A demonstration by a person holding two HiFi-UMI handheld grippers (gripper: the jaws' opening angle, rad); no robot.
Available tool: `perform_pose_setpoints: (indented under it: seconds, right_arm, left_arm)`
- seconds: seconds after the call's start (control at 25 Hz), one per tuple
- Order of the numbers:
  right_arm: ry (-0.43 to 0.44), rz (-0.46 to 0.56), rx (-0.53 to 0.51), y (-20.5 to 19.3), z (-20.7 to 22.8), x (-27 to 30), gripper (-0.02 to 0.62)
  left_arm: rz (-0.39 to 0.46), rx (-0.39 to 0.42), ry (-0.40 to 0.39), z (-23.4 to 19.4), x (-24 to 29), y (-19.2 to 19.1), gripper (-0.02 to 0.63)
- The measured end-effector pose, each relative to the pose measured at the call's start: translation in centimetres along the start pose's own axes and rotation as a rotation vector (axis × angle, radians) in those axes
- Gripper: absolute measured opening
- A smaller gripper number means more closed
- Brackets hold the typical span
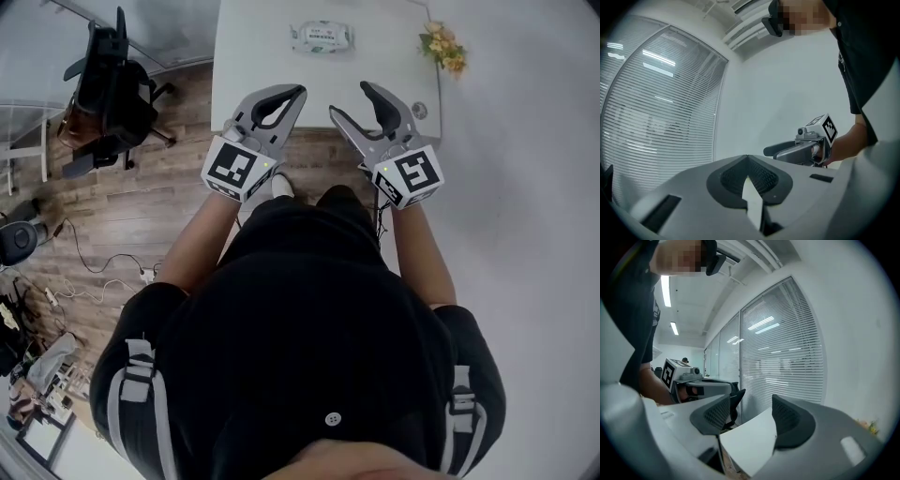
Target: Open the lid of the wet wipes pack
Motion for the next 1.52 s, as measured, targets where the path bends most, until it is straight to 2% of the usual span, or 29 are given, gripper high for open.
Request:
perform_pose_setpoints:
  seconds: [0.24,0.4,1.12,1.52]
  right_arm:
    - [-0.008,-0.004,0.018,-0.7,2.3,1.8,0.285]
    - [0.003,-0.005,0.031,-1.1,4.6,3.6,0.284]
    - [0.122,-0.023,0.04,-2.5,17.9,10.0,0.284]
    - [0.194,-0.046,0.037,-3.9,20.6,13.6,0.284]
  left_arm:
    - [-0.032,-0.013,0.001,-1.9,1.6,-0.9,0.008]
    - [-0.025,-0.013,0.018,-3.7,3.3,-1.1,0.008]
    - [-0.078,-0.027,0.139,-10.2,15.6,-1.8,0.008]
    - [-0.077,-0.046,0.219,-13.0,18.1,-2.3,0.008]
Point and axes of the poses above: the fingertips, and each gripper's own axes: x forward along the fingers, z to its right, y out of its top, the point moved 1 cm from there along -x, backward along the fingers, and after that the axes turned 11 degrees about -y, right-handed, at the moved point
